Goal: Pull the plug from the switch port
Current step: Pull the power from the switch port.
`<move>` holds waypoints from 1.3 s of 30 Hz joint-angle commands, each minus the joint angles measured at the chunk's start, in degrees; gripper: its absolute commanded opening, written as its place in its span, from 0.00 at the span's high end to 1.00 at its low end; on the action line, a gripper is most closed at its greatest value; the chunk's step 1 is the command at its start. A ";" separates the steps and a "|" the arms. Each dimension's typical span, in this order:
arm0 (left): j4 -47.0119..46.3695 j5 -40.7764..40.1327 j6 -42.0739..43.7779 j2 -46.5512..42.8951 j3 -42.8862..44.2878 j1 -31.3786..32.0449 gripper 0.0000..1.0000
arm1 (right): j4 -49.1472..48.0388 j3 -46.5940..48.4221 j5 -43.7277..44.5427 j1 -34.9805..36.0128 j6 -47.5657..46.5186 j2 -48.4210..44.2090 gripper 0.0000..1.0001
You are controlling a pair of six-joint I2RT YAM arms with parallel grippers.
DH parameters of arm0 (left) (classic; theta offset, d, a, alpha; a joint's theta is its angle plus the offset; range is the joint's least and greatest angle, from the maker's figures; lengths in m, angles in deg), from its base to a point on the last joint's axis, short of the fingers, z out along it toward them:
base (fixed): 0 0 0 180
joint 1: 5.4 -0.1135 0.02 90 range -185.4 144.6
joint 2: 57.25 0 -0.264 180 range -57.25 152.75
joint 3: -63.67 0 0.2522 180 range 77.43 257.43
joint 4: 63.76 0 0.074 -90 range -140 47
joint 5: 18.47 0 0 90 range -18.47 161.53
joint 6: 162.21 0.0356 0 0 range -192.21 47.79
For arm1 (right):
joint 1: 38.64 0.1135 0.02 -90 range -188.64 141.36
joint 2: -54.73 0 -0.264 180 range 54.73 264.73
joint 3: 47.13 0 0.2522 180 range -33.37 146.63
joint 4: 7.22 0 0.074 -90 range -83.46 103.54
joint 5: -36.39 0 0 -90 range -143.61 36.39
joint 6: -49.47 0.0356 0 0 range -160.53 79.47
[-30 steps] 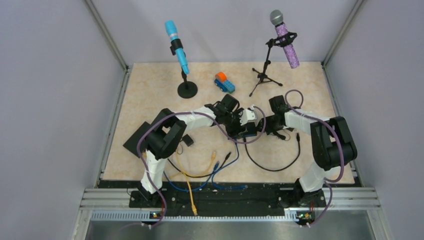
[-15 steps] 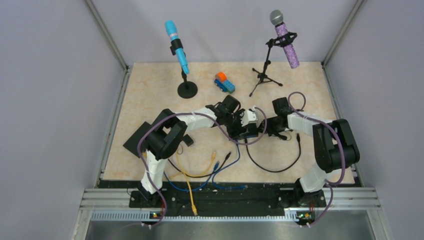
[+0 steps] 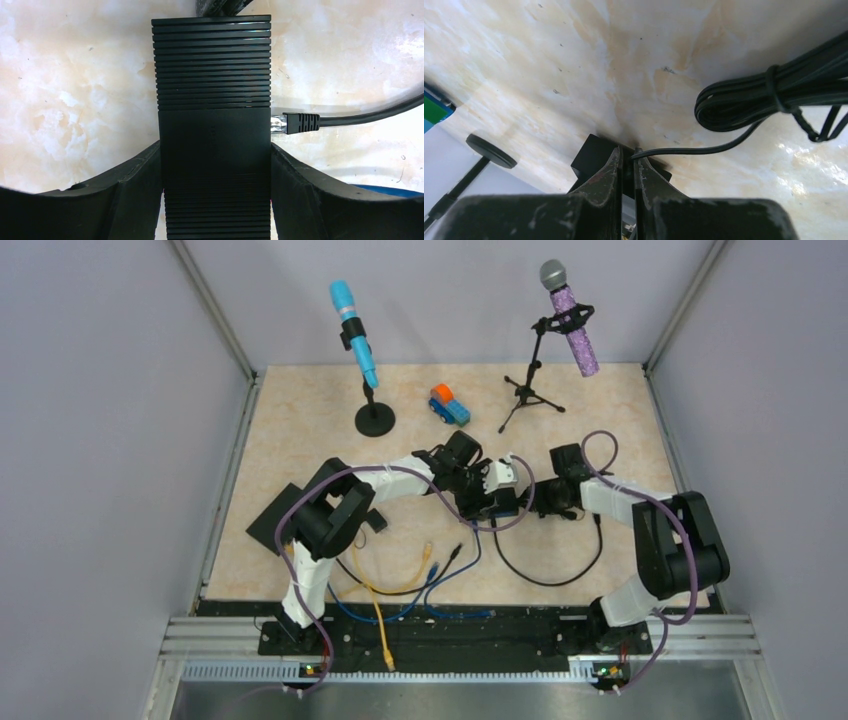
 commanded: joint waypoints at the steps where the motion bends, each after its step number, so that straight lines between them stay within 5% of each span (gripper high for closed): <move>1: 5.07 -1.43 0.36 0.88 -0.74 -0.92 0.47 | 8.68 6.13 3.47 -0.84 -1.02 1.83 1.00; 9: 5.27 -1.64 0.30 0.79 -0.78 -0.92 0.48 | 14.63 7.23 2.90 -0.78 -2.30 4.49 1.00; 14: 5.42 -1.78 0.32 0.96 -0.76 -0.92 0.48 | -5.03 -1.40 -0.08 -0.89 0.57 0.33 1.00; 19: 5.58 -2.09 0.34 0.91 -0.71 -1.01 0.48 | -10.76 -3.82 1.01 -0.85 3.67 -1.20 1.00; 27: 6.28 -2.40 0.52 1.16 -0.69 -1.10 0.48 | 16.03 11.79 3.56 -2.11 -3.74 6.25 1.00; 34: 5.81 -2.37 0.29 0.87 -1.82 -1.34 0.49 | -10.54 -2.02 -4.16 -2.78 -0.09 2.41 1.00; 39: 5.70 -2.41 0.23 0.92 -2.37 -1.36 0.49 | -8.18 -4.15 2.12 -2.78 0.41 -2.12 1.00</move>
